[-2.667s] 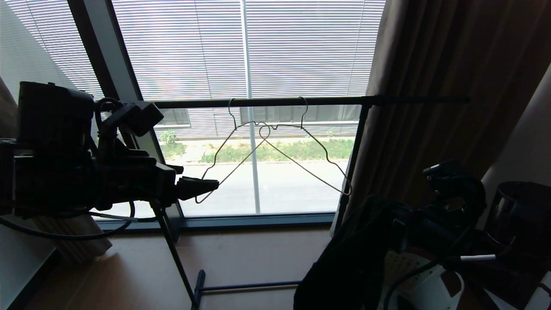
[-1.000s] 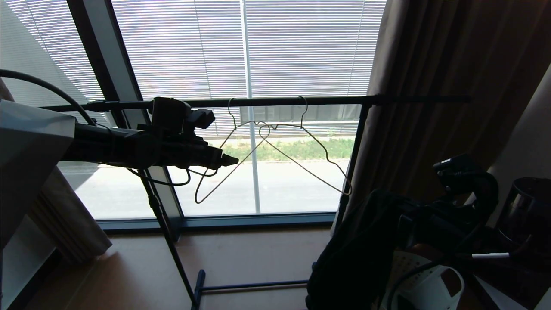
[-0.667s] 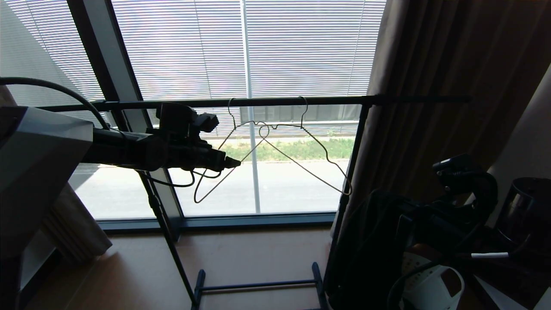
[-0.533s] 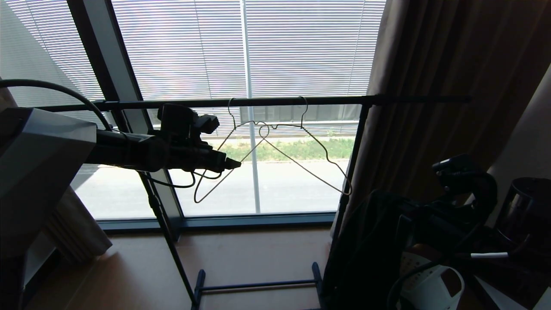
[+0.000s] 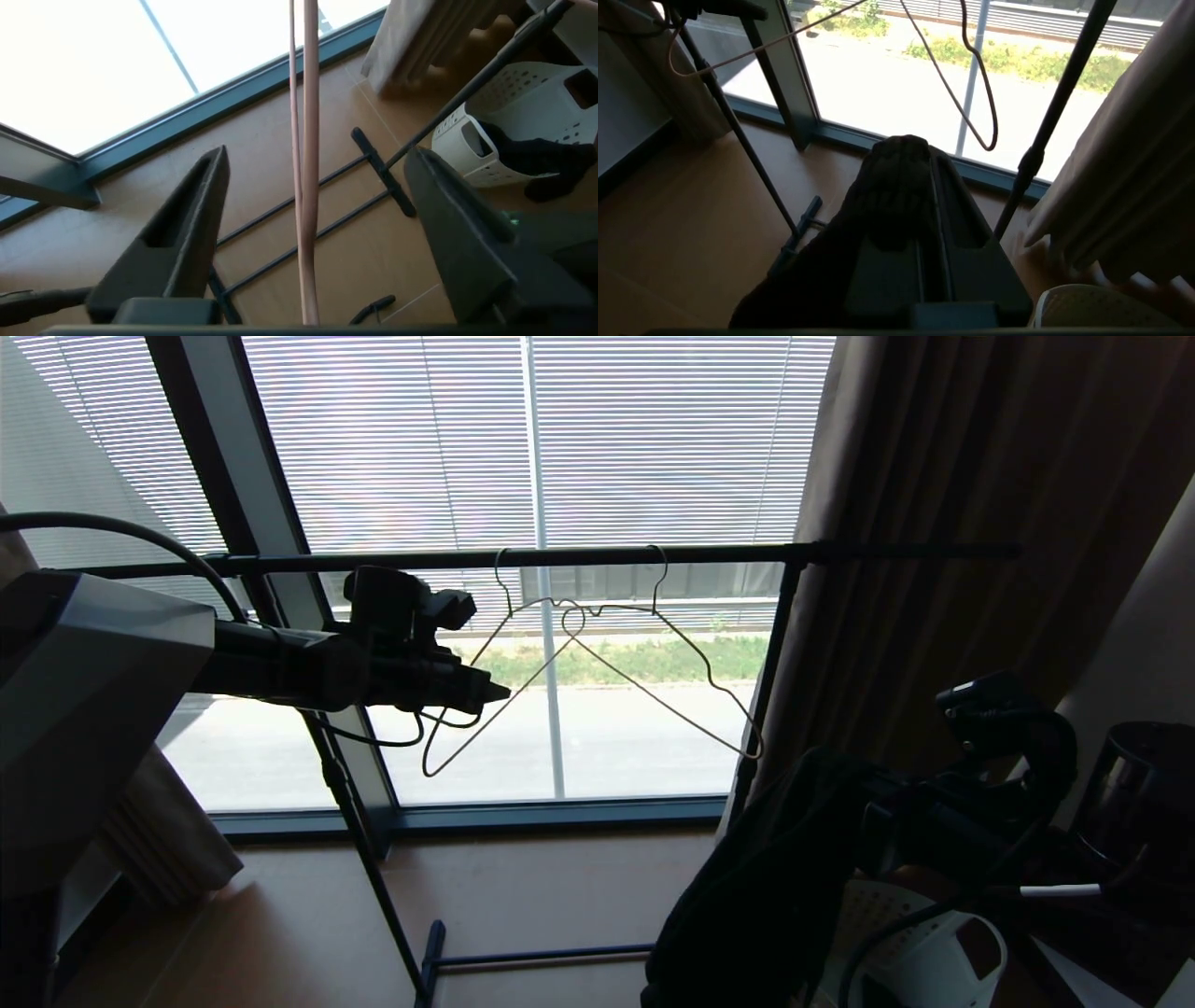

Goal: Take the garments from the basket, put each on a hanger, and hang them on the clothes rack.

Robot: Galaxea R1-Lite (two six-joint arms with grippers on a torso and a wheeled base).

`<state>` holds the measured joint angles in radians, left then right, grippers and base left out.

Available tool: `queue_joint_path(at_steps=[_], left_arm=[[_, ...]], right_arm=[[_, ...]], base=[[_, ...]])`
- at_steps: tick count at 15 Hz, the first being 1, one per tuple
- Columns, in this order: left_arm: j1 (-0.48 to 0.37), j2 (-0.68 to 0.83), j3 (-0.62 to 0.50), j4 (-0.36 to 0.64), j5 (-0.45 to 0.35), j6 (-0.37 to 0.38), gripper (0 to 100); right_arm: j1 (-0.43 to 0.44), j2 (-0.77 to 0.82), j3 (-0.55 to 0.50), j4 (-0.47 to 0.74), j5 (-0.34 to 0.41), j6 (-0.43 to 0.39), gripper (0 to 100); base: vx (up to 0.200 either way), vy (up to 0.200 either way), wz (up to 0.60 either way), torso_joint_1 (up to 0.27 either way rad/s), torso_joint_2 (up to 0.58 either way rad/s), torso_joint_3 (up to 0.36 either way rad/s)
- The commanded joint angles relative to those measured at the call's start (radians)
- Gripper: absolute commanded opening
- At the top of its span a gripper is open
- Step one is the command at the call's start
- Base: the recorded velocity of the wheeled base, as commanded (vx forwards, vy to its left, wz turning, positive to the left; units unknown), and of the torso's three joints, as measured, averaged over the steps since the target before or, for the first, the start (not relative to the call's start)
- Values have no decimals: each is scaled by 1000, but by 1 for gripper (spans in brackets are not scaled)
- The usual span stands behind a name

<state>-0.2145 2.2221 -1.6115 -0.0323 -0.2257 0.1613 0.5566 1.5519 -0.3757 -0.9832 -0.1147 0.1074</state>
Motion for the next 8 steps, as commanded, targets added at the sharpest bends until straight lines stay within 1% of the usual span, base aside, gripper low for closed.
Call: queue_joint_path(at_steps=[1, 8], left_arm=[[0, -2, 4, 0, 8, 0, 0], [4, -6, 2, -1, 19, -2, 0]], right_arm=[[2, 2, 0, -2, 0, 0, 0], [8, 4, 3, 0, 0, 0, 0]], base=[[0, 0, 0, 0, 0, 0], [0, 0, 0, 0, 0, 0]])
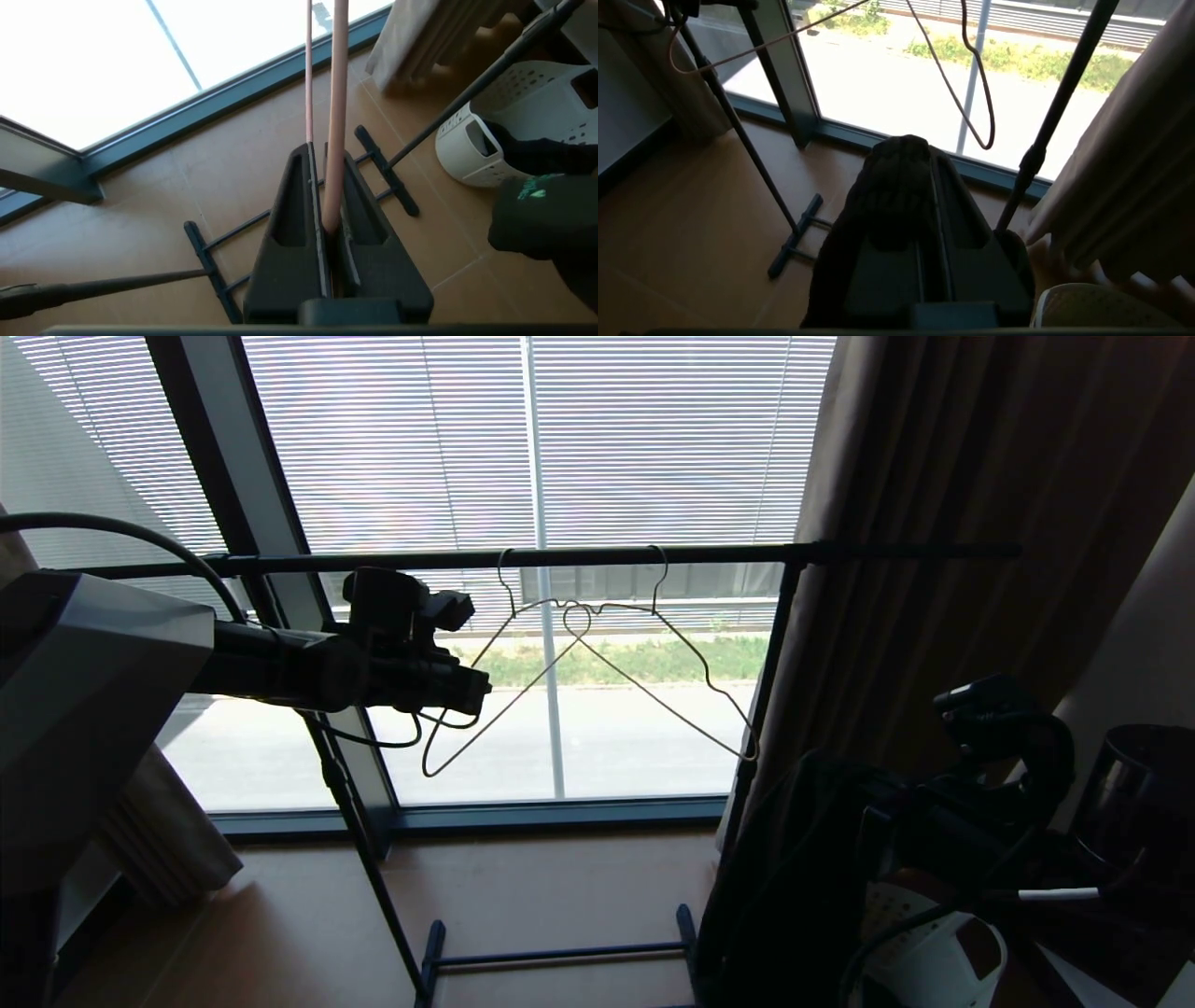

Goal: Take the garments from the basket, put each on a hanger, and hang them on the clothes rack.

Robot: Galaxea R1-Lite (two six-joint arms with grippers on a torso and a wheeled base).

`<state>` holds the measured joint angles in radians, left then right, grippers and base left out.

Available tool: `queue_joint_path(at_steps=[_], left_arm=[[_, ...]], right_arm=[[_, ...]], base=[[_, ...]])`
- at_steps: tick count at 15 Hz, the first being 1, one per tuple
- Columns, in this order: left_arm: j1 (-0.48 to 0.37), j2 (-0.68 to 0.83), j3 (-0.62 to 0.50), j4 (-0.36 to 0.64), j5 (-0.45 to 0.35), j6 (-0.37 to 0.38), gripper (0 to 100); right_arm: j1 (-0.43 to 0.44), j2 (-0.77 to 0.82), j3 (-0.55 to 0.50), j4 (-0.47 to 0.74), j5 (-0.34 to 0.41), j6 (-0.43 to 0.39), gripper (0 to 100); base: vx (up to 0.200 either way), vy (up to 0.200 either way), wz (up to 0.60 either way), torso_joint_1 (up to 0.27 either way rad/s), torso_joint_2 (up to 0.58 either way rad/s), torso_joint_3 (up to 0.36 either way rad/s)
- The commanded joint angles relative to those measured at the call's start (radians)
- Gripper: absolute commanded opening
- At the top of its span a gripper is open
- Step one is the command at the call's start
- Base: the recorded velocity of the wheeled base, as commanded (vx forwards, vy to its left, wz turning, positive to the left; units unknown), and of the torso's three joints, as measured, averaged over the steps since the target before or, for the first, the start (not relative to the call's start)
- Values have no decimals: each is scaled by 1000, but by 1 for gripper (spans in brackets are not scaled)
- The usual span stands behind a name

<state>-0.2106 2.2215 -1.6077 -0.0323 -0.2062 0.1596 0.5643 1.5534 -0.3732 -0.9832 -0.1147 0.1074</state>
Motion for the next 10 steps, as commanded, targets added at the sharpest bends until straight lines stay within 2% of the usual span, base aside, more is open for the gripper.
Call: queue_joint_path(at_steps=[1, 7, 10], left_arm=[[2, -5, -3, -1, 7, 0, 0], [13, -56, 23, 0, 16, -2, 0], [19, -98, 74, -1, 14, 0, 0]], right_arm=[[0, 2, 0, 0, 0, 0, 0], [2, 1, 0, 0, -2, 0, 0], [2, 1, 2, 0, -2, 0, 0]], base=[[0, 0, 0, 0, 0, 0], [0, 0, 0, 0, 0, 0], [0, 0, 0, 0, 0, 0]])
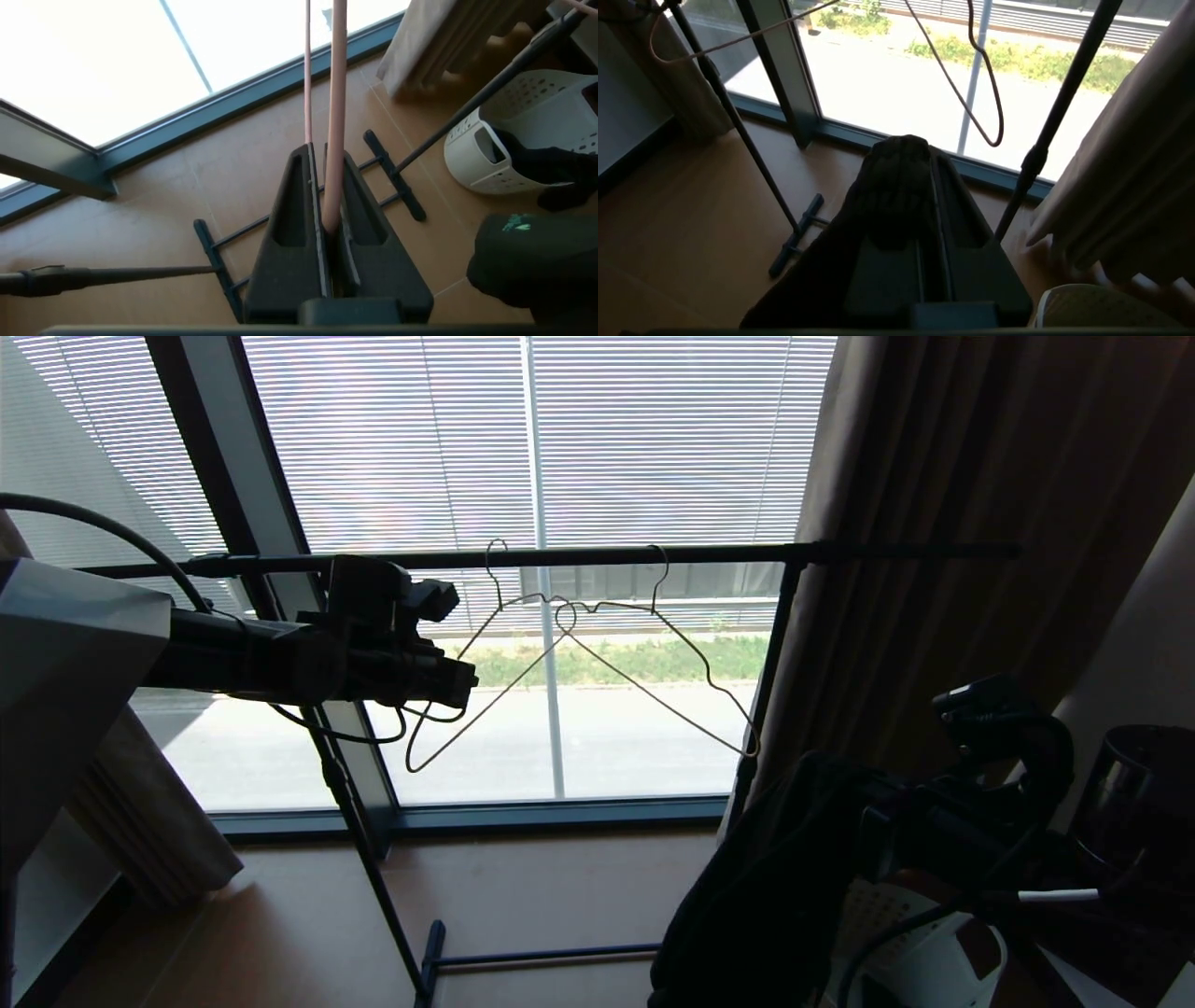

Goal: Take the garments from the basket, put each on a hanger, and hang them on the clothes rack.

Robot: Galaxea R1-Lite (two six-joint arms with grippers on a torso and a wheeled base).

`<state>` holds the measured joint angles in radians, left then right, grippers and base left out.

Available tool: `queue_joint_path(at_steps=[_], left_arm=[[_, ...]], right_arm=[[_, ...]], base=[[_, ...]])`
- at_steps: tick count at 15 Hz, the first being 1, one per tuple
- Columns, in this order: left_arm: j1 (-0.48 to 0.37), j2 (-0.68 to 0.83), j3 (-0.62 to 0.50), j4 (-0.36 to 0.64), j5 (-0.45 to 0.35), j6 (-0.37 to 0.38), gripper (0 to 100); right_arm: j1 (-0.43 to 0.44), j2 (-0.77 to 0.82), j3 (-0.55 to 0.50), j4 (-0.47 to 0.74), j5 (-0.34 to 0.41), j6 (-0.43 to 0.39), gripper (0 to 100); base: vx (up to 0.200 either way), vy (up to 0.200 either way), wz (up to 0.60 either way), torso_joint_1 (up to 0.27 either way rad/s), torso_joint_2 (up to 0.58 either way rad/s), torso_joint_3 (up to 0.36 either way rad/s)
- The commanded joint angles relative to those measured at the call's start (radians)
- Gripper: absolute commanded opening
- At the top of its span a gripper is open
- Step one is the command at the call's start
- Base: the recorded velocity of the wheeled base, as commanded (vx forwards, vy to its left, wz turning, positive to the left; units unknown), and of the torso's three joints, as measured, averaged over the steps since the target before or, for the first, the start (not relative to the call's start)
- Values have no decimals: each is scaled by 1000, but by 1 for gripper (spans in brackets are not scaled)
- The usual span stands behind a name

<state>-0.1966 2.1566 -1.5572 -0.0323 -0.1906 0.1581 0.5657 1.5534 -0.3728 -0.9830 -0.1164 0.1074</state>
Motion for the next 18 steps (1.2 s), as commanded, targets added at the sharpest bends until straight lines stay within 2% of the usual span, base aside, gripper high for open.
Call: queue_joint_path(at_steps=[1, 8, 18], left_arm=[[9, -50, 37, -1, -1, 1, 0], [55, -155, 141, -1, -3, 8, 0], [97, -215, 207, -1, -7, 8, 0]], right_arm=[[2, 1, 2, 0, 0, 0, 0], [19, -3, 11, -2, -2, 0, 0], [19, 2, 11, -2, 0, 0, 0]], base=[[0, 0, 0, 0, 0, 0], [0, 0, 0, 0, 0, 0], [0, 0, 0, 0, 0, 0]])
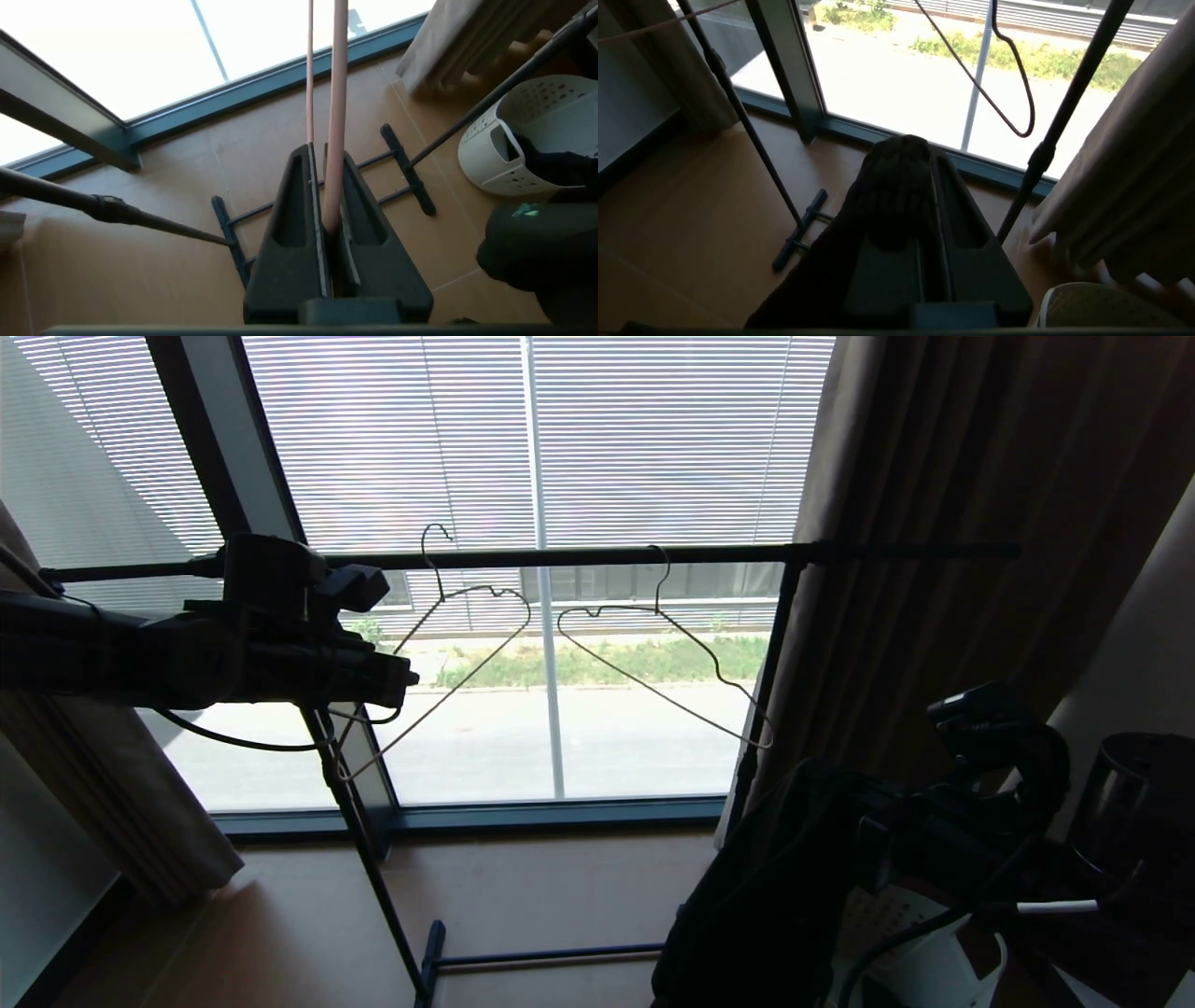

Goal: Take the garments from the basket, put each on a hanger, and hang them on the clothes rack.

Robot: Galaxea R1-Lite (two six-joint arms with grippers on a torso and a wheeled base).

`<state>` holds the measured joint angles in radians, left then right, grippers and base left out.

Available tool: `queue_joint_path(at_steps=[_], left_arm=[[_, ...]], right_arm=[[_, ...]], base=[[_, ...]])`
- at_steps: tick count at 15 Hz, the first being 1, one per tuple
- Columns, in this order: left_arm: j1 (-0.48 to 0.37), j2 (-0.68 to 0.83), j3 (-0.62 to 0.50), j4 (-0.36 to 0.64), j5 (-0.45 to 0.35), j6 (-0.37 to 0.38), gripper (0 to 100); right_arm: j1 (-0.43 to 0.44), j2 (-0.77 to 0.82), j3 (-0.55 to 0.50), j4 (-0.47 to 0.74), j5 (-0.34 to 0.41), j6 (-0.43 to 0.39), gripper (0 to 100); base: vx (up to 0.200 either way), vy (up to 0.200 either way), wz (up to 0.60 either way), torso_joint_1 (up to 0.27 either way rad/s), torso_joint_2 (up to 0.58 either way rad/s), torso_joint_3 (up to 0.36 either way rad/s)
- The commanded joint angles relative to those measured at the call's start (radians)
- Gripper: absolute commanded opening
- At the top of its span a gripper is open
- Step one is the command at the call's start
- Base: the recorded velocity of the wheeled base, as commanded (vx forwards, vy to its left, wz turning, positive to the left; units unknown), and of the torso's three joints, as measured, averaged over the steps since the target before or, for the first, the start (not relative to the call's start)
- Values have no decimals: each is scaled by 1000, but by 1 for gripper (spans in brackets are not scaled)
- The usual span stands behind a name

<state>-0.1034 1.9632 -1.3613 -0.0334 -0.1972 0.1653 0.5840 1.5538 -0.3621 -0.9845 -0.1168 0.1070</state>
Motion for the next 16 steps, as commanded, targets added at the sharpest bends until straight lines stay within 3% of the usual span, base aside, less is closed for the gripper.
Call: queue_joint_path(at_steps=[1, 4, 7, 9, 11, 13, 15, 16], left_arm=[[5, -32, 22, 0, -1, 0, 0], [4, -178, 157, 0, -4, 0, 0], [1, -425, 378, 0, -41, 11, 0], [-6, -584, 539, 0, -82, 57, 0], [-47, -744, 731, 0, -145, 95, 0], [-133, -837, 860, -20, -148, 112, 0], [-225, -862, 979, -99, -151, 112, 0], [-260, -857, 1031, -160, -157, 112, 0]], right_arm=[[0, 2, 0, 0, 0, 0, 0], [0, 0, 0, 0, -1, 0, 0], [0, -1, -3, 0, -7, -6, 0], [-3, -3, -8, 3, -20, -43, 0], [-4, 0, -21, 9, -127, -96, 0], [-1, 12, -57, 20, -227, -167, 0], [2, 28, -153, 105, -385, -271, 0], [10, 31, -195, 144, -425, -293, 0]], base=[[0, 0, 0, 0, 0, 0], [0, 0, 0, 0, 0, 0], [0, 0, 0, 0, 0, 0], [0, 0, 0, 0, 0, 0], [0, 0, 0, 0, 0, 0], [0, 0, 0, 0, 0, 0], [0, 0, 0, 0, 0, 0], [0, 0, 0, 0, 0, 0]])
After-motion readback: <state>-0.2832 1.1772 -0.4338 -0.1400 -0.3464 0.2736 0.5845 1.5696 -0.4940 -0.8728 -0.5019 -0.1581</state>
